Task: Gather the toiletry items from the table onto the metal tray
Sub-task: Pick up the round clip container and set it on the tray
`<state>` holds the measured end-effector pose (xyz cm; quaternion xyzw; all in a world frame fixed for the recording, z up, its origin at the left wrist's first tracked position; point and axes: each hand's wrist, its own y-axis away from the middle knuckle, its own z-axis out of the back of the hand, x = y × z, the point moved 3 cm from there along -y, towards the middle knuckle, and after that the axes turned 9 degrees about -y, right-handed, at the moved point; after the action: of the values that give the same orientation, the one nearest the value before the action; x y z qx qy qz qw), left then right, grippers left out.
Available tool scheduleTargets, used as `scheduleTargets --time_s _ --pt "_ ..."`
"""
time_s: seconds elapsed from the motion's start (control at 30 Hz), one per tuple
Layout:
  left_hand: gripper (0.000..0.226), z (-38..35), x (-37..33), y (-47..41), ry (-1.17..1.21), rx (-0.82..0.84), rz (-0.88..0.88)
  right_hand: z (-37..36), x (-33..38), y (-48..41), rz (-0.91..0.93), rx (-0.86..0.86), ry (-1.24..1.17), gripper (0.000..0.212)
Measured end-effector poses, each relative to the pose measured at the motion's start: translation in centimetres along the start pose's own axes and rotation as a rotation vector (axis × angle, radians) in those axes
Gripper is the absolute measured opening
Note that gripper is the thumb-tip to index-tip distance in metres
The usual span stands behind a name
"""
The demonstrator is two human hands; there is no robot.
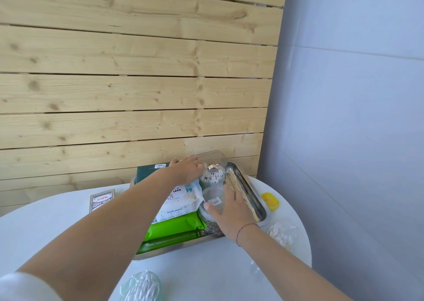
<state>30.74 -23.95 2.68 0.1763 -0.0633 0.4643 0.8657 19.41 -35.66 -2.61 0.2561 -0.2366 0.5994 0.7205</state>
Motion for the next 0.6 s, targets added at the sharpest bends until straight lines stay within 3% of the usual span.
scheduleTargets --time_s 0.07,0.17,0.23,0.4,0.47,0.53,0.6 --pt "0.045 0.1 0.0 0.0 0.022 -0.006 0.012 1.4 -0.3 -0.1 0.022 -0.033 -0.033 0.083" --pt "0.046 0.3 0.5 -0.3 0.168 -0.028 0.071 5.7 -1.3 -1.1 0.106 -0.185 -0.093 0.052" --pt "0.05 0.6 0.8 -0.1 0.277 -0.05 0.101 8.9 -3.2 -2.4 0.069 -0.23 -0.057 0.052" --pt "0.051 1.4 1.7 2.6 0.462 -0.143 0.08 9.1 -10.8 -5.9 -0.021 0.213 0.25 0.079" --pt "0.049 1.5 3.3 4.8 0.543 -0.221 0.105 8.1 -11.6 -6.2 0.005 0.286 0.272 0.079" --pt "0.046 0.8 5.7 7.9 0.629 -0.282 0.165 7.5 -10.9 -5.9 0.025 0.3 0.288 0.07" --pt "0.045 -0.9 8.2 10.8 0.741 -0.323 0.248 7.5 -11.0 -5.7 0.036 0.242 0.286 0.042"
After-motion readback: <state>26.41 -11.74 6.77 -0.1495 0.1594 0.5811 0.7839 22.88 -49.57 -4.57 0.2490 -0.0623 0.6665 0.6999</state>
